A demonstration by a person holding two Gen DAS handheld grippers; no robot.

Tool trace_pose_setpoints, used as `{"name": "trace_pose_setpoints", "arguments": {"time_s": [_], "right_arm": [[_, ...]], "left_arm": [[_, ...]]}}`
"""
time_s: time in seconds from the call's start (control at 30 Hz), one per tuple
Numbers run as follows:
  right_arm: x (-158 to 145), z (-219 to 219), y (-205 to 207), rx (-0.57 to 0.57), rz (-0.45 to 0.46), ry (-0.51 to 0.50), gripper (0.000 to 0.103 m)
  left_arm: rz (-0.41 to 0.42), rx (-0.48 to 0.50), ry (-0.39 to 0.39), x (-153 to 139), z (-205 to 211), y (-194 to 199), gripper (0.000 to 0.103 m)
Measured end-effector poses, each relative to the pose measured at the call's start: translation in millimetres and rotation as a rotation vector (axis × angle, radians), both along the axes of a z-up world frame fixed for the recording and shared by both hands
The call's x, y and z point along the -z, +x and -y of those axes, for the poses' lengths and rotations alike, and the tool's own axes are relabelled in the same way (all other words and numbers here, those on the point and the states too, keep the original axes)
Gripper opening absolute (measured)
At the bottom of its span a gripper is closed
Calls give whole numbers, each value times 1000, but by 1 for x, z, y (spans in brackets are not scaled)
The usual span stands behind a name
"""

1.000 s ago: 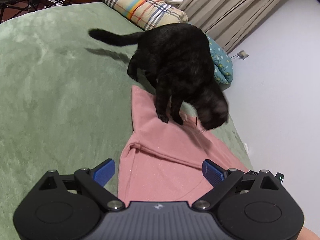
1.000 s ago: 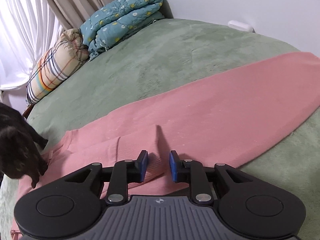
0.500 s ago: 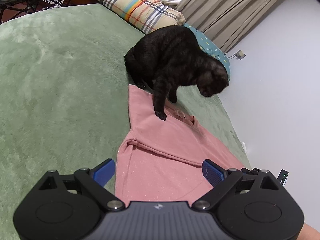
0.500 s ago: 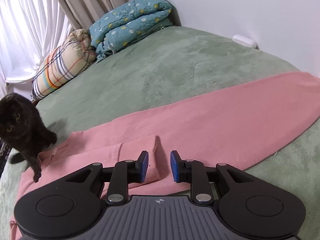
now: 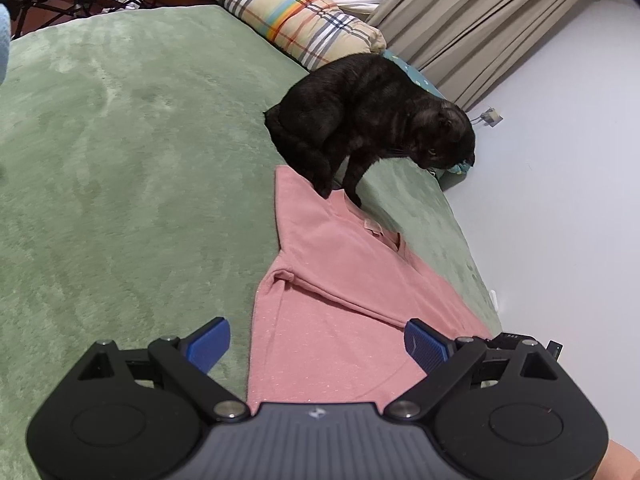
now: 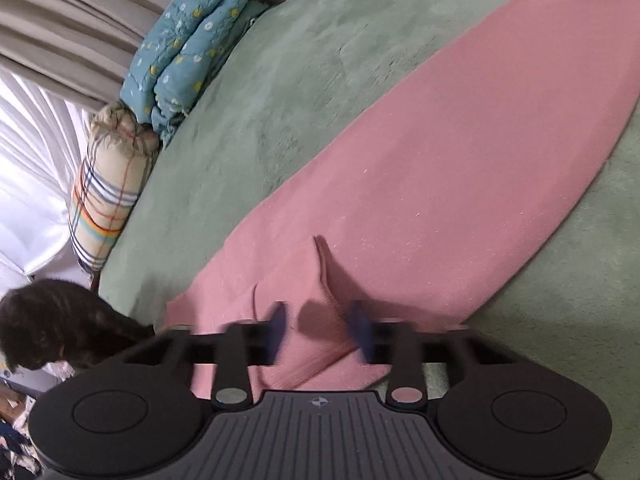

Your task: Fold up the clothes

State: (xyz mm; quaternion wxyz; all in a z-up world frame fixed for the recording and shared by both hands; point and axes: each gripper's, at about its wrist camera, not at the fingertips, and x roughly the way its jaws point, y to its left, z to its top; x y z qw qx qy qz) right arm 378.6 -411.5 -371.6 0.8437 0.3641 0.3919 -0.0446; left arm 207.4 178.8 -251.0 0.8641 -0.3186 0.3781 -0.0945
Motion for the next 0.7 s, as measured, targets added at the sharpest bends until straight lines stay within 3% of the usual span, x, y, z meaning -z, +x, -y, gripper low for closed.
{"name": "trace_pose_setpoints", "arguments": {"time_s": [0.17,0.43,0.63,0.7], "right_arm": [[-41,-40,4,-163,79,-283,10],[-90,-84,11,-318,164,-388,9],[-108,-149,10,-576,258,-590,9],[-108,-178,7,-715,301,-703,9]], "left_arm": [[-4,-1,-9,3,-3,-1,94],[3,4,-27,6,-2,-5,94],[4,-18,-51,9,-9,-14,94],[5,-25,-58,10,-12,-18,94]]}}
